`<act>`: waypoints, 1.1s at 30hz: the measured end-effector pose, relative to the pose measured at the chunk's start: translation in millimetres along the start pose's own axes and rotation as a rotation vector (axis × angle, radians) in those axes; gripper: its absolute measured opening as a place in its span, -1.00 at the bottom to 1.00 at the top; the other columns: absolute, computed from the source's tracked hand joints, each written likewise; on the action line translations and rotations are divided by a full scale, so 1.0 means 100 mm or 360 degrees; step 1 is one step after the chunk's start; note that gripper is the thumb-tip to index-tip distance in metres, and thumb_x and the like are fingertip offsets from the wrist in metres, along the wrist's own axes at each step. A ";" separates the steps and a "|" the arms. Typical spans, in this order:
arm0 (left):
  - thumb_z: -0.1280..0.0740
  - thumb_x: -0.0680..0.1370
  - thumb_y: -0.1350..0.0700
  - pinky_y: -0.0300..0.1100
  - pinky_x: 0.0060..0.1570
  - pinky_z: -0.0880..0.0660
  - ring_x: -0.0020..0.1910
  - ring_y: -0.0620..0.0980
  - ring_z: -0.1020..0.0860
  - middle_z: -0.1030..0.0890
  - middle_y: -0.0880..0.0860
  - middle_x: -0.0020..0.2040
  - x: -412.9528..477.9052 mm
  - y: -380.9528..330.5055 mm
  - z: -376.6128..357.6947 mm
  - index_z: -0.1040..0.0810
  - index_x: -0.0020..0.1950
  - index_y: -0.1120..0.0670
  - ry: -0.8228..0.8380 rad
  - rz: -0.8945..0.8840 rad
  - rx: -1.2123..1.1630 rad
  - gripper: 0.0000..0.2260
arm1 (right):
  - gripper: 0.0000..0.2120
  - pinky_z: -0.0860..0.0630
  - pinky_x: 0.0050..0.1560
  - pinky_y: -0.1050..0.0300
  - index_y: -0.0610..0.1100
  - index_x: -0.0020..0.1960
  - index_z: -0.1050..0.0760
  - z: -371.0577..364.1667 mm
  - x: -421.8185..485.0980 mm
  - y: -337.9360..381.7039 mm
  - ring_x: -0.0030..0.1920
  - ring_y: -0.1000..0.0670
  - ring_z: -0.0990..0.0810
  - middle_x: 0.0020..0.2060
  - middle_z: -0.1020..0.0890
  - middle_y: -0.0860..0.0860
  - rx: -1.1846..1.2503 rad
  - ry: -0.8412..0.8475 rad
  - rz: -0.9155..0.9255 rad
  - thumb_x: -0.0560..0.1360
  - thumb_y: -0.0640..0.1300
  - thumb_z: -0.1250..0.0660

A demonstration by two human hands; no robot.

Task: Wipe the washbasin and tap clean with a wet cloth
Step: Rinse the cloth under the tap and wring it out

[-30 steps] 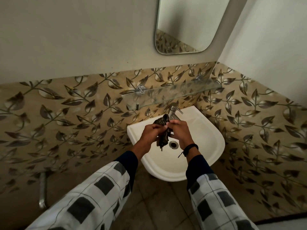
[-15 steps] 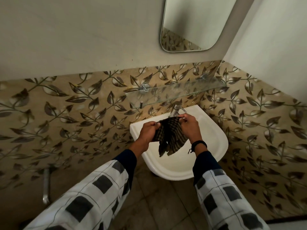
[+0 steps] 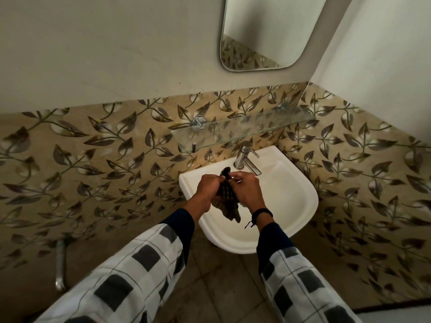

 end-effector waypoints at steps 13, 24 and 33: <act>-0.30 0.55 0.21 0.25 -0.02 -0.63 -0.06 0.31 -0.67 -0.66 0.31 0.00 -0.01 0.02 0.02 -0.56 0.11 0.29 -0.0081 0.0098 -0.0031 -0.79 | -0.70 -0.55 -0.04 0.12 0.02 0.06 -0.64 -0.09 -0.10 0.10 -0.06 -0.01 -0.61 -0.06 -0.65 0.04 -0.0202 -0.0056 0.0275 0.43 -0.28 -0.32; -0.23 0.53 0.26 0.14 -0.03 -0.66 -0.06 0.28 -0.68 -0.68 0.29 -0.03 0.01 0.06 0.13 -0.55 0.11 0.28 -0.0137 0.0162 -0.0071 -0.80 | -0.64 -0.56 0.04 0.07 0.08 0.23 -0.57 -0.25 -0.26 0.09 0.00 0.01 -0.58 -0.01 -0.60 0.03 -0.0152 0.0209 0.0453 0.44 -0.06 -0.44; -0.33 0.47 0.33 -0.14 -0.17 -0.60 -0.08 0.09 -0.67 -0.67 0.15 -0.01 0.12 -0.16 0.14 -0.59 0.15 0.16 0.0014 -0.0070 0.0050 -0.72 | -0.60 -0.60 0.07 0.05 -0.08 0.05 -0.65 0.15 0.01 0.10 -0.04 0.00 -0.65 -0.09 -0.68 -0.03 0.0098 0.0082 0.0287 0.36 -0.44 -0.28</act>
Point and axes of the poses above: each hand's wrist, its own x-axis towards the middle knuckle, its own z-axis out of the back of the hand, y = z × x, the point moved 9 cm from there along x, towards the middle knuckle
